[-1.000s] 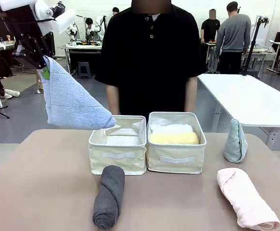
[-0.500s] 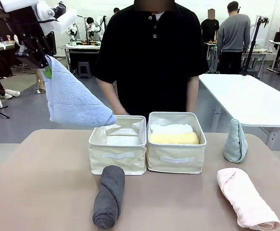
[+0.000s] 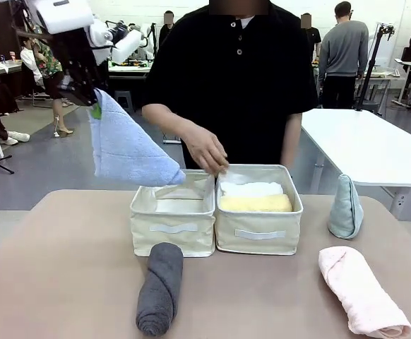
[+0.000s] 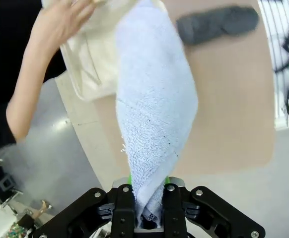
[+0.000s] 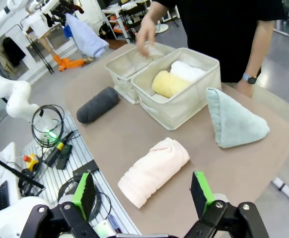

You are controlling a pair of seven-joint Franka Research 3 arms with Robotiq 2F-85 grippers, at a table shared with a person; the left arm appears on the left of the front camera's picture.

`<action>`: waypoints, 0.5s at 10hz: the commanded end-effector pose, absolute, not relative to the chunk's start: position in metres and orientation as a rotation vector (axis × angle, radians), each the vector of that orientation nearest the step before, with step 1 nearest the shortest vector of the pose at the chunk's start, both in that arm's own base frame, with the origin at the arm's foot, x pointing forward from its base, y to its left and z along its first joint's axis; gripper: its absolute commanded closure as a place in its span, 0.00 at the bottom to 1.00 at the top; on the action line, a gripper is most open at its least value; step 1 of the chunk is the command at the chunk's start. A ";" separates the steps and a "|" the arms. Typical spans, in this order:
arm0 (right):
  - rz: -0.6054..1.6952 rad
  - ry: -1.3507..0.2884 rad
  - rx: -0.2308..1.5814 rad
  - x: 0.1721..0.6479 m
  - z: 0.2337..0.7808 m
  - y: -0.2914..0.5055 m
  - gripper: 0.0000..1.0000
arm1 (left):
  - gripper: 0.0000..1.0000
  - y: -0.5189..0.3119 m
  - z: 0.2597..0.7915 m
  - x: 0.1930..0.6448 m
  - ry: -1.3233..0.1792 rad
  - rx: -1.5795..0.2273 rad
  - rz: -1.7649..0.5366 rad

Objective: Sort the towels based on their folding style.
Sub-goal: Pick up one triangle-folded towel and place it in the left Fabric basket.

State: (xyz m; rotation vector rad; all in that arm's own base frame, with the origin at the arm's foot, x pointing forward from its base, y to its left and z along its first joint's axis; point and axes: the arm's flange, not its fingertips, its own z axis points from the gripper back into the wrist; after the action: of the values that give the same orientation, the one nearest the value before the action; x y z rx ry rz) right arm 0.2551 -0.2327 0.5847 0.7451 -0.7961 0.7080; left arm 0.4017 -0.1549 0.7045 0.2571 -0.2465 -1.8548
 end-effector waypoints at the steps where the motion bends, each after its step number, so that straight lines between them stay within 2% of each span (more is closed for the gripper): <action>1: 0.699 -0.806 0.759 0.256 0.586 -0.233 0.00 | 0.84 -0.020 0.777 0.332 -0.246 0.369 -1.945; 3: 0.699 -0.806 0.759 0.256 0.586 -0.233 0.00 | 0.84 0.062 0.785 0.291 -0.268 0.377 -1.802; 5: 0.699 -0.806 0.759 0.256 0.586 -0.233 0.00 | 0.84 0.077 0.780 0.291 -0.264 0.370 -1.756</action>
State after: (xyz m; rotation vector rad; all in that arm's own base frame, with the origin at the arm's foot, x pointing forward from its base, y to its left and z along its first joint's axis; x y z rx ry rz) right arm 0.2553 -0.2332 0.5847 0.7450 -0.7957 0.7069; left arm 0.2604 0.1061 0.7912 0.3557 -0.2766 -1.7672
